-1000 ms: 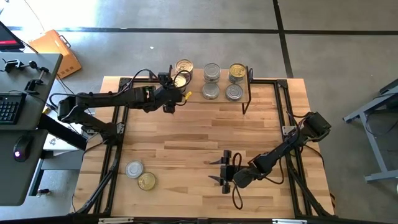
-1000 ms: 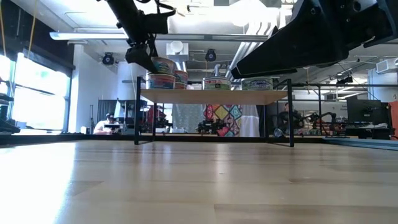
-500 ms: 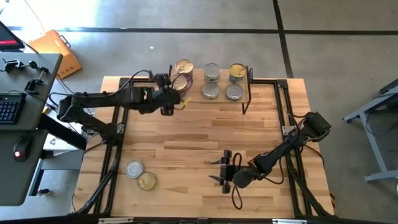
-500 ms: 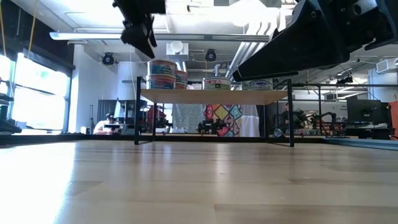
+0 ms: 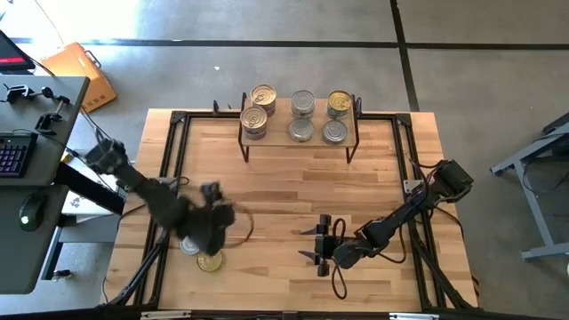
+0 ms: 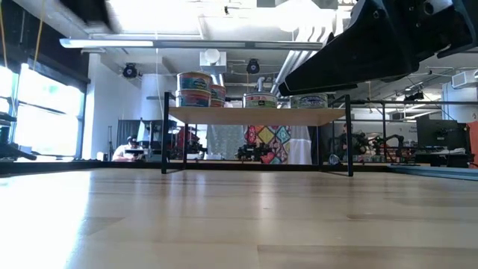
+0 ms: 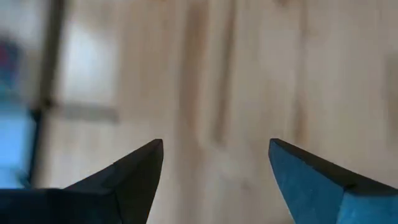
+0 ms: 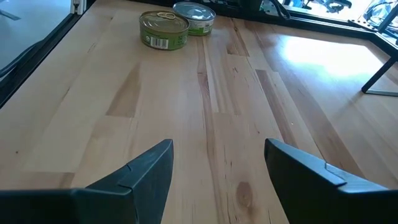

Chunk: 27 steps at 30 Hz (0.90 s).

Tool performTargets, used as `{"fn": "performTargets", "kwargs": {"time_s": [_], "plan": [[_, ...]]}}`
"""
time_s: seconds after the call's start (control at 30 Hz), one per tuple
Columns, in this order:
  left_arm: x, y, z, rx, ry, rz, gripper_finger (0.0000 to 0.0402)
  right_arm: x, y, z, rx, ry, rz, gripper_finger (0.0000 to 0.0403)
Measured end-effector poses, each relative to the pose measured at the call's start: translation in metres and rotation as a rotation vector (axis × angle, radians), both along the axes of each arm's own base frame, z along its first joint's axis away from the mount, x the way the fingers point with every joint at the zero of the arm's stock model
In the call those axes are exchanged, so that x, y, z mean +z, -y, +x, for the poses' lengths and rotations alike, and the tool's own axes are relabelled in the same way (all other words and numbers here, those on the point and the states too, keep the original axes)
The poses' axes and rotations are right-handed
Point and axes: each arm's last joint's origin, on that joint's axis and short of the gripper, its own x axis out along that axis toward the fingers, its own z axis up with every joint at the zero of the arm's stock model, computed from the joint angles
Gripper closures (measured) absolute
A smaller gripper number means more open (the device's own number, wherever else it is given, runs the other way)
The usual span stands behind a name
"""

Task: Stack canned seafood by type on shelf
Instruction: Stack the green white tuna can on top of the other green white tuna can on the shelf

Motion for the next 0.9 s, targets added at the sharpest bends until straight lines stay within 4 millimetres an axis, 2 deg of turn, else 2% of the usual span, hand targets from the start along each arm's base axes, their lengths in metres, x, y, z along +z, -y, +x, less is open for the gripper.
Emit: {"fn": "performTargets", "kwargs": {"time_s": [0.17, 0.27, 0.37, 0.63, 0.77, 0.9], "plan": [[-0.025, 0.034, -0.037, 0.237, -0.192, -0.138, 0.0151, 0.0, 0.0, 0.0, 0.003, -0.001, -0.007, 0.0158], [-0.043, 0.042, -0.055, 0.346, -0.275, -0.148, 0.0179, 0.001, 0.0, 0.0, 0.01, 0.004, -0.018, 0.0158], [-0.066, 0.039, -0.064, 0.423, -0.315, -0.157, 0.0214, 0.001, 0.0, 0.0, 0.013, 0.004, -0.024, 0.0158], [-0.132, 0.016, -0.066, 0.47, -0.458, -0.279, 0.0327, 0.002, -0.001, 0.001, 0.018, 0.011, -0.03, 0.0158], [-0.144, 0.0, -0.062, 0.473, -0.45, -0.267, 0.0373, 0.002, -0.001, 0.001, 0.018, 0.012, -0.03, 0.0158], [-0.143, -0.01, -0.043, 0.396, -0.303, -0.203, 0.0398, 0.002, 0.0, 0.001, 0.015, 0.015, -0.027, 0.0158]]}}
